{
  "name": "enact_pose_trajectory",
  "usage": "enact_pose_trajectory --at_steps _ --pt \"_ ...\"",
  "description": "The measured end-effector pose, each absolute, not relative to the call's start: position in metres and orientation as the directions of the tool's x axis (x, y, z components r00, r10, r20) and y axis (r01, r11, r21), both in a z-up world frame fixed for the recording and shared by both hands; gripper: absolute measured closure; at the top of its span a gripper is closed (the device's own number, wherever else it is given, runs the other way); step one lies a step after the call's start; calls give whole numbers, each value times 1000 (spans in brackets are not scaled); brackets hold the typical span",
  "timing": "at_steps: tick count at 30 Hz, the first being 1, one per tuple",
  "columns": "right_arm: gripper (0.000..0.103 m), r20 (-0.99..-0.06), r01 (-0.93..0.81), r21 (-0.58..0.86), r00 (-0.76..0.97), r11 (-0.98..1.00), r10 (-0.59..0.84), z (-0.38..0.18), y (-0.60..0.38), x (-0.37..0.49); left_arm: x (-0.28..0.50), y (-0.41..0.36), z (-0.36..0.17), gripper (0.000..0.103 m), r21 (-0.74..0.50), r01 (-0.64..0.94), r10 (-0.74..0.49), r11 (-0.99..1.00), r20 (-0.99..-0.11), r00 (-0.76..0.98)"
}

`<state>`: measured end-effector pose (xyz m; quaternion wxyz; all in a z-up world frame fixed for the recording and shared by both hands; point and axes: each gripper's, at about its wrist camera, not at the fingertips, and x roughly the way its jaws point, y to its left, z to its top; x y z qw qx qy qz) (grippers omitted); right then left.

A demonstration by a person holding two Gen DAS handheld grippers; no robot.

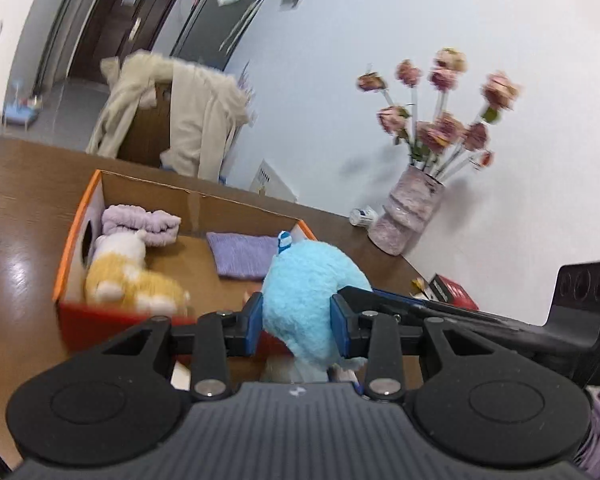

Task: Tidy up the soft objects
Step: 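Carry the blue fluffy ball into the box and open the left gripper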

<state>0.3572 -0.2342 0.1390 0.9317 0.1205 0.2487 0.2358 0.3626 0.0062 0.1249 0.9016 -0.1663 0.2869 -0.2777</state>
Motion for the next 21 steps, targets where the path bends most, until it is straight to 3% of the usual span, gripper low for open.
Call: enact_pose_trajectory --at_steps 6,12,15,18,21 --pt "67 -502 -337 366 713 868 489 141 -232 482 480 -3 126 68 -454 338 -552 824 -510 660" --pt "71 -634 -272 365 628 890 452 95 -221 578 571 -10 82 68 -446 232 -490 864 -646 585" --pt "85 -698 -268 332 576 905 426 66 -207 596 588 -18 60 68 -373 222 -430 901 -703 566" --pt "86 -702 -283 311 575 907 421 55 -198 595 590 -16 54 70 -340 208 -397 917 -725 562" --pt "82 -703 -285 307 575 908 418 56 -197 592 595 -13 53 66 -321 190 -372 928 -757 537"
